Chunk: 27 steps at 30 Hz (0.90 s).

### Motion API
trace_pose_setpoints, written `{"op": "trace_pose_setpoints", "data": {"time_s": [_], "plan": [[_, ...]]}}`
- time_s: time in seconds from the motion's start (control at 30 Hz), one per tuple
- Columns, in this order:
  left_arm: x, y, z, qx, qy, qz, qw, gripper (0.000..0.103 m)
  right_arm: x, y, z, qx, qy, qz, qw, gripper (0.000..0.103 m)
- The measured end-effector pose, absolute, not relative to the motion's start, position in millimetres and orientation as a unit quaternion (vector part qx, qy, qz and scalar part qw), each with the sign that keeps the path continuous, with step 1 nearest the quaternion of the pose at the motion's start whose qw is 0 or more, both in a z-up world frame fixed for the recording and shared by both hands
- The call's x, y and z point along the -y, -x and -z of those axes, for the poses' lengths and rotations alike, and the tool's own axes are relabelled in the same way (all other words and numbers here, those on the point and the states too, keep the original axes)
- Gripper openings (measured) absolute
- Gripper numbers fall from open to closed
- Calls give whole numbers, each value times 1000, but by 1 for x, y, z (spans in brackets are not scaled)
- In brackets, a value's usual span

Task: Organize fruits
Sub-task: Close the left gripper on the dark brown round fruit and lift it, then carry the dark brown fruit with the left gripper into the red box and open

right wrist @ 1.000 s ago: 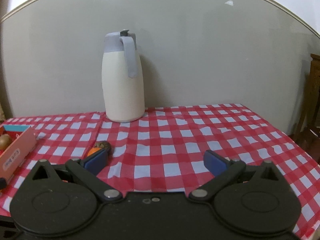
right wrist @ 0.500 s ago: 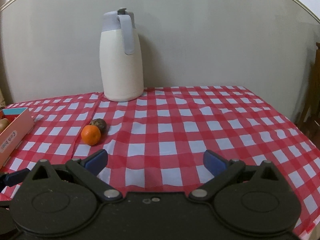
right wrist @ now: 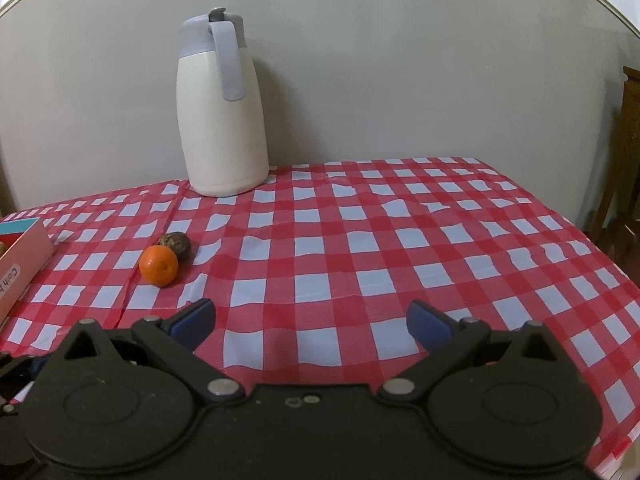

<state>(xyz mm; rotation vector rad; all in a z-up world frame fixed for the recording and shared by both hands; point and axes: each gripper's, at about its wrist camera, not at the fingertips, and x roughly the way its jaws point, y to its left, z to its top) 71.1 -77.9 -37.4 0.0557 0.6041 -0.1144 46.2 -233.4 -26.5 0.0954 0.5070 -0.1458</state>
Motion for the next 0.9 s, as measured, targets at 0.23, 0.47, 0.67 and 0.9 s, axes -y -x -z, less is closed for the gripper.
{"op": "trace_pose_setpoints", "data": {"time_s": [0.23,0.47,0.67,0.9], "plan": [[73,-69,33,-287,-11,59,956,44,233,-47,27,-253,-54,72,963,102],[59,-63,22,-269,-17,46,962,44,223,-50,27,-254,-56,62,964,102],[37,-59,9,-253,-13,29,967,44,208,-54,25,-255,-51,50,964,102],[2,-55,-2,-240,-6,1,971,44,187,-58,23,-255,-47,35,965,102]]}}
